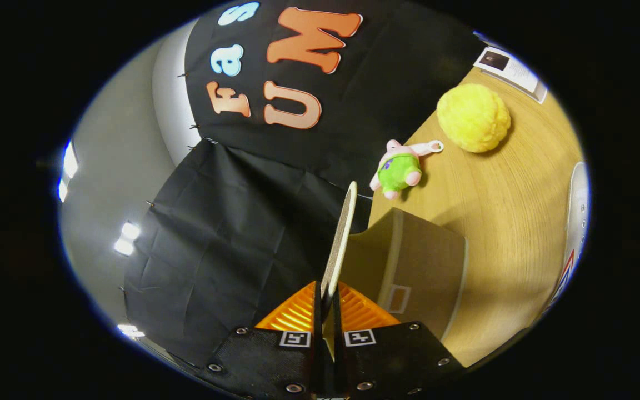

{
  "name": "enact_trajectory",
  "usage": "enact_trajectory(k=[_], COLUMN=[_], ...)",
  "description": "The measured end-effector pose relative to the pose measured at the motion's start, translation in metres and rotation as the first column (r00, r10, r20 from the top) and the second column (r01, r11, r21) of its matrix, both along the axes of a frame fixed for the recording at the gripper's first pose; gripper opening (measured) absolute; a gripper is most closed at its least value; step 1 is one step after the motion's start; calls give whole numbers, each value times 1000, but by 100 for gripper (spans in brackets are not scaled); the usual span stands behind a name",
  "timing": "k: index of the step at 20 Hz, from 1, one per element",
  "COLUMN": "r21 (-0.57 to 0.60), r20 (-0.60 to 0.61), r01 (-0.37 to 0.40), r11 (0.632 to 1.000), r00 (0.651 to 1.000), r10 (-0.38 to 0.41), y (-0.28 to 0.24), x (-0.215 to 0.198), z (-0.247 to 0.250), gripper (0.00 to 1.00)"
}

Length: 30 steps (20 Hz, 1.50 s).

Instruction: Open the storage box then place both shoes into the box .Put the left shoe in first, then the right shoe, with the right side of both shoes facing outward in a uniform manner.

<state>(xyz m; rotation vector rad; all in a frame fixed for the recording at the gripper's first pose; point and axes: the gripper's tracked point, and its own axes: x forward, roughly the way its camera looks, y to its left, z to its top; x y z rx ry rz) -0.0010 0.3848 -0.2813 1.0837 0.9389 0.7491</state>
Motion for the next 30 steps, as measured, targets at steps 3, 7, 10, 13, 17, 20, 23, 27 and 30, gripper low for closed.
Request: enact_trajectory(k=[3, 7, 10, 13, 17, 20, 23, 27, 30], r21=[-13, -53, -82, -168, -240, -324, -423, -565, -656], r20=[55, 100, 107, 128, 122, 175, 229, 303, 316], r01=[-15, -46, -65, -92, -217, -220, -174, -70, -4], r11=[1000, 998, 995, 981, 946, 920, 889, 822, 755], r00=[998, 994, 992, 985, 960, 942, 929, 909, 907], r10=[16, 51, 74, 114, 251, 287, 291, 286, 279], y=[29, 88, 142, 192, 226, 211, 166, 84, 14], x=[8, 13, 11, 5, -33, -45, -52, -46, -49], z=[35, 65, 80, 77, 63, 56, 45, 35, 25], gripper=[8, 11, 12, 25, 66, 74, 78, 83, 88])
